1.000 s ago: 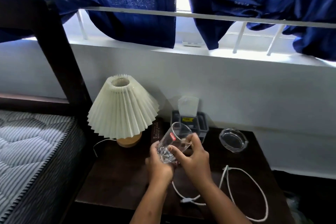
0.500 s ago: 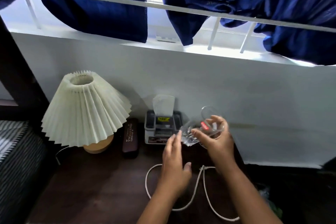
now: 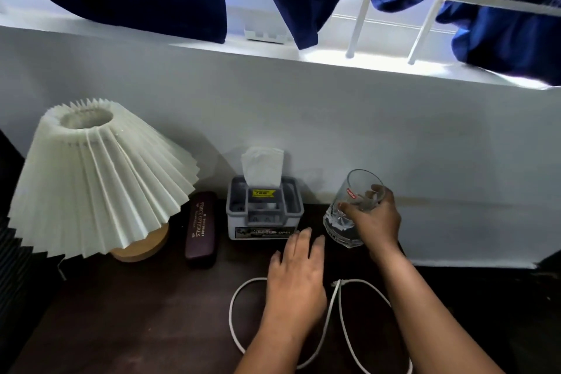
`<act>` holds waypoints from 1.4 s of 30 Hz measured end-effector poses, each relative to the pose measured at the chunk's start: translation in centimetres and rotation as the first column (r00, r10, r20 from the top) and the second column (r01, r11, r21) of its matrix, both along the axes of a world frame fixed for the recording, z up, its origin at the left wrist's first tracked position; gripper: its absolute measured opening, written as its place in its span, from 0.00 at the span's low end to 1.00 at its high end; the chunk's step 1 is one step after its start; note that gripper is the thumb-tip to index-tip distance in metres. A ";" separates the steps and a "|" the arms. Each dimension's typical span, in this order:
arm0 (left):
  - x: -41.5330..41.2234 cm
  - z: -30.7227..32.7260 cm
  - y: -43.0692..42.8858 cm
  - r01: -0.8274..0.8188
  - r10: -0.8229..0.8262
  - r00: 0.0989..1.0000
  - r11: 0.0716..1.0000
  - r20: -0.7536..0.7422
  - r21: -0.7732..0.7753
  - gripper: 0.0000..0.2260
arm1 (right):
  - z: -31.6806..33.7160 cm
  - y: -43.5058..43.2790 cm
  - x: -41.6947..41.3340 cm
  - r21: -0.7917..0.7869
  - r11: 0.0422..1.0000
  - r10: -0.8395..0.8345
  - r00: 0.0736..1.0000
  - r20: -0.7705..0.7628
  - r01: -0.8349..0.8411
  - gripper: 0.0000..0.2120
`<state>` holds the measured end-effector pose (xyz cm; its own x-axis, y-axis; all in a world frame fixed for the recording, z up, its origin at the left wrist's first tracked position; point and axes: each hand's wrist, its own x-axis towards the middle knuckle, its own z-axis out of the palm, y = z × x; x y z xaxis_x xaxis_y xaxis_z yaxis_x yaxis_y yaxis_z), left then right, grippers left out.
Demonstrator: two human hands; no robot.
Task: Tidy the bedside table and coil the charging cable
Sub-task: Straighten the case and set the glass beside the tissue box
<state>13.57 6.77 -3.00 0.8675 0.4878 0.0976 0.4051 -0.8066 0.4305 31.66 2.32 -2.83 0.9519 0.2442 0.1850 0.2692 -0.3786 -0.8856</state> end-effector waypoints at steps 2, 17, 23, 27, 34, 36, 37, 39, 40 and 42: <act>0.0 0.0 -0.4 0.018 -0.018 1.000 1.000 -0.004 -0.005 0.29 | -0.2 -0.2 0.2 0.014 1.000 -0.018 1.000 -0.011 0.018 0.33; 0.4 -0.7 -0.7 0.025 -0.024 1.000 0.997 0.017 -0.068 0.28 | -0.7 -0.9 0.1 -0.082 0.997 0.002 0.999 -0.038 -0.005 0.36; 1.0 -1.0 -0.1 0.011 -0.011 1.000 0.987 0.000 -0.159 0.27 | -1.0 -1.1 -0.1 -0.070 0.995 0.063 0.998 -0.028 -0.064 0.40; 1.2 -1.0 0.1 0.000 0.004 1.000 0.977 0.021 -0.215 0.27 | -2.6 -1.3 -0.5 -0.092 0.993 0.072 0.995 -0.072 -0.078 0.47; 1.7 -1.1 -0.3 0.023 -0.006 0.998 0.968 0.069 -0.251 0.27 | -3.9 -0.9 -1.2 -0.315 0.948 0.039 0.999 -0.020 -0.043 0.44; 1.9 -1.2 -0.6 0.043 -0.027 0.997 0.968 0.067 -0.248 0.27 | -4.0 -1.0 -0.9 -0.335 0.941 0.045 0.999 -0.028 -0.051 0.40; 2.0 -1.3 -0.8 0.050 -0.035 0.997 0.967 0.063 -0.249 0.27 | -4.0 -1.0 -0.8 -0.333 0.941 0.055 0.998 -0.028 -0.061 0.38; 2.2 -1.4 -0.9 0.052 -0.040 0.998 0.963 0.053 -0.265 0.27 | -4.1 -1.3 -0.5 -0.319 0.945 0.068 0.998 -0.018 -0.070 0.35; 2.3 -1.4 -0.9 0.050 -0.038 0.998 0.960 0.051 -0.277 0.26 | -4.1 -1.5 -0.4 -0.307 0.949 0.066 0.998 -0.016 -0.068 0.35; 2.4 -1.4 -1.0 0.050 -0.036 0.998 0.952 0.052 -0.302 0.25 | -4.2 -1.7 -0.2 -0.286 0.956 0.054 0.998 -0.024 -0.059 0.35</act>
<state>15.98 5.76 -4.40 0.8862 0.4632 -0.0090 0.3475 -0.6517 0.6742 31.43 0.59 -6.99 0.9373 0.3383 0.0841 0.2842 -0.6017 -0.7465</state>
